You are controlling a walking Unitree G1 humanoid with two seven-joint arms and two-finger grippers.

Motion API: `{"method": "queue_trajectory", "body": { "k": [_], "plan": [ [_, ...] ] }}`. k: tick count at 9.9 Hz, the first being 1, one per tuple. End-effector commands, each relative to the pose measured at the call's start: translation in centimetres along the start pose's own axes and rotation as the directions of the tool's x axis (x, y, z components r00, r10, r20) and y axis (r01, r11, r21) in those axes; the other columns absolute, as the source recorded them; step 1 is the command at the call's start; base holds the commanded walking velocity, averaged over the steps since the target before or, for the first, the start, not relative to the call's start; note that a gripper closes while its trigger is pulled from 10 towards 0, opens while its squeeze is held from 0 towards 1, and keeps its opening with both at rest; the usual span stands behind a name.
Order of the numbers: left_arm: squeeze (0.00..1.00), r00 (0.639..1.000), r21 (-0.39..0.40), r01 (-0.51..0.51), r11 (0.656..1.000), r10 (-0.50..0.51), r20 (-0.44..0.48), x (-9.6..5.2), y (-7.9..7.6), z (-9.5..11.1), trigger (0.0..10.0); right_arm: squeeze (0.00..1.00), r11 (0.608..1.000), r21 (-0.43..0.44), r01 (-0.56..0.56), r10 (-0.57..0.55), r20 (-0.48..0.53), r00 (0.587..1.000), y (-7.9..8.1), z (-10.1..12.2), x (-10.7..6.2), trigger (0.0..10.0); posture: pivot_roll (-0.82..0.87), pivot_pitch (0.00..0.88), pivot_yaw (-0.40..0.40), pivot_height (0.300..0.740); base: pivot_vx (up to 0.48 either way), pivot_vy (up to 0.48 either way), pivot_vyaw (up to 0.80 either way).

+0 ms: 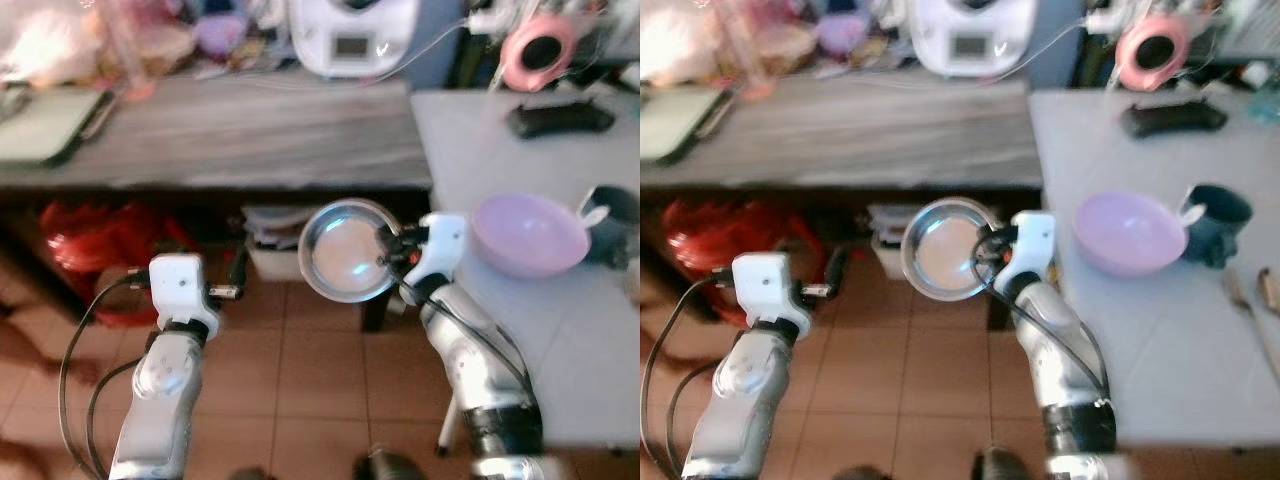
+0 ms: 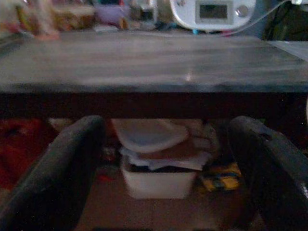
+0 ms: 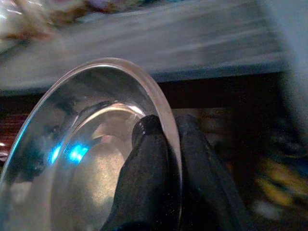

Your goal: Setting the table

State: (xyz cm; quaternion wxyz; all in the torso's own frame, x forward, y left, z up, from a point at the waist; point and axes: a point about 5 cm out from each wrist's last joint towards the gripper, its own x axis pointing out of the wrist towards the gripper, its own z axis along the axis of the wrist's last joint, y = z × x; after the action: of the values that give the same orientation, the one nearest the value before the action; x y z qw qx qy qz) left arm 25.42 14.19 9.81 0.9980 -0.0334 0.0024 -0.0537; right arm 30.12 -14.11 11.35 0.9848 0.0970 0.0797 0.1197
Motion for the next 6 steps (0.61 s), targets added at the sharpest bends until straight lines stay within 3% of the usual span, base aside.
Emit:
{"method": "queue_trajectory", "body": {
  "k": [1, 4, 6],
  "plan": [
    [0.00, 0.999, 0.041, -0.037, 0.998, 0.036, 0.009, -0.14, 1.27, 0.31, 10.0, 0.00, 1.000, -0.003, -0.014, 0.014, 0.065, 0.998, 1.01, 1.11, 0.25, 10.0, 0.04, 0.027, 0.032, 0.740, 0.281, 0.390, 0.00],
    [0.00, 1.000, 0.090, -0.011, 0.996, 0.009, 0.023, -0.28, 0.83, 0.42, 10.0, 0.00, 0.995, -0.094, 0.044, -0.034, 0.108, 0.994, 0.47, 1.87, 0.37, 10.0, 0.04, 0.029, 0.029, 0.740, 0.298, 0.376, 0.00],
    [0.00, 1.000, 0.100, -0.001, 0.995, -0.002, 0.024, -0.36, 0.98, 0.47, 10.0, 0.00, 0.994, -0.052, 0.095, -0.089, 0.106, 0.990, 0.19, 2.03, 0.71, 10.0, 0.05, 0.029, 0.038, 0.740, 0.472, 0.000, 0.00]
  ]
}}
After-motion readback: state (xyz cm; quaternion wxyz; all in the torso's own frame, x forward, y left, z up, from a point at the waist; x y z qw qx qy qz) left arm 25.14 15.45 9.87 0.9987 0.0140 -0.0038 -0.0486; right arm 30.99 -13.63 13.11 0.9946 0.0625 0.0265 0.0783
